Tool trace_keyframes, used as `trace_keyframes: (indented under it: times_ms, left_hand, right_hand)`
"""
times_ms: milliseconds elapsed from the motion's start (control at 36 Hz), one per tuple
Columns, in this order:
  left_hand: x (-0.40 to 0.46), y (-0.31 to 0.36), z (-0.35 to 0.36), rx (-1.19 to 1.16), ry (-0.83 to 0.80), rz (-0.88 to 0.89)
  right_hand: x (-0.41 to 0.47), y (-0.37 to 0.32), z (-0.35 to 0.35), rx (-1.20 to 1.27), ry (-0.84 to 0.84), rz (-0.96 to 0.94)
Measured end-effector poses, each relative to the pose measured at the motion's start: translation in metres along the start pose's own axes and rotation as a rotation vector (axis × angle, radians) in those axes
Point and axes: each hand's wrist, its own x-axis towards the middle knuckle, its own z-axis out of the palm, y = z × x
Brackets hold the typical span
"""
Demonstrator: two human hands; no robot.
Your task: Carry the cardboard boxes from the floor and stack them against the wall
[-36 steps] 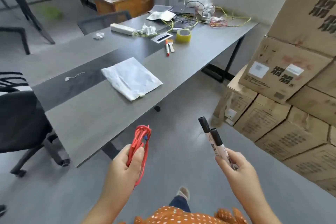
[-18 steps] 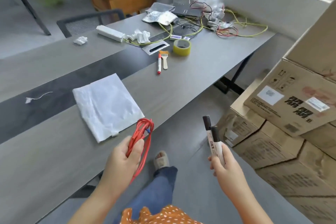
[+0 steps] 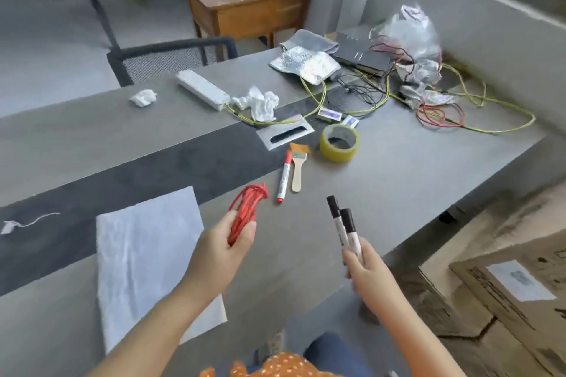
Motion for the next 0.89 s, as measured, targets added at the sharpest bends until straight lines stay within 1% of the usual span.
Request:
trace_keyframes:
  times_ms: [194, 278, 361, 444, 528, 556, 639, 722, 806, 889]
  left_hand:
    - [0.049, -0.020, 0.006, 0.307, 0.094, -0.021]
    - [0.071, -0.034, 0.014, 0.500, 0.156, 0.004]
    - [0.090, -0.046, 0.021, 0.707, 0.180, 0.085]
    - [0.106, -0.060, 0.031, 0.847, 0.145, 0.093]
    - [0.113, -0.066, 0.043, 0.987, 0.180, 0.153]
    - [0.116, -0.066, 0.048, 1.024, 0.190, 0.177]
    - [0.118, -0.074, 0.063, 1.042, 0.166, 0.180]
    - [0.117, -0.089, 0.079, 1.003, 0.080, 0.138]
    - [0.111, -0.101, 0.087, 1.014, -0.028, 0.050]
    - [0.102, -0.108, 0.091, 1.023, -0.068, -0.053]
  right_hand:
    - [0.106, -0.076, 0.038, -0.160, -0.250, -0.012]
    - [0.142, -0.103, 0.067, -0.141, -0.304, -0.018]
    - [0.169, -0.114, 0.098, -0.162, -0.333, -0.052]
    - [0.186, -0.110, 0.116, -0.304, -0.342, -0.101]
    - [0.194, -0.097, 0.118, -0.608, -0.314, -0.183]
    - [0.196, -0.092, 0.115, -0.642, -0.293, -0.196]
    - [0.203, -0.082, 0.105, -0.768, -0.267, -0.275]
    - [0.213, -0.077, 0.093, -0.937, -0.276, -0.338]
    - [0.222, -0.074, 0.085, -1.012, -0.262, -0.363]
    - [0.226, -0.074, 0.080, -1.037, -0.240, -0.345]
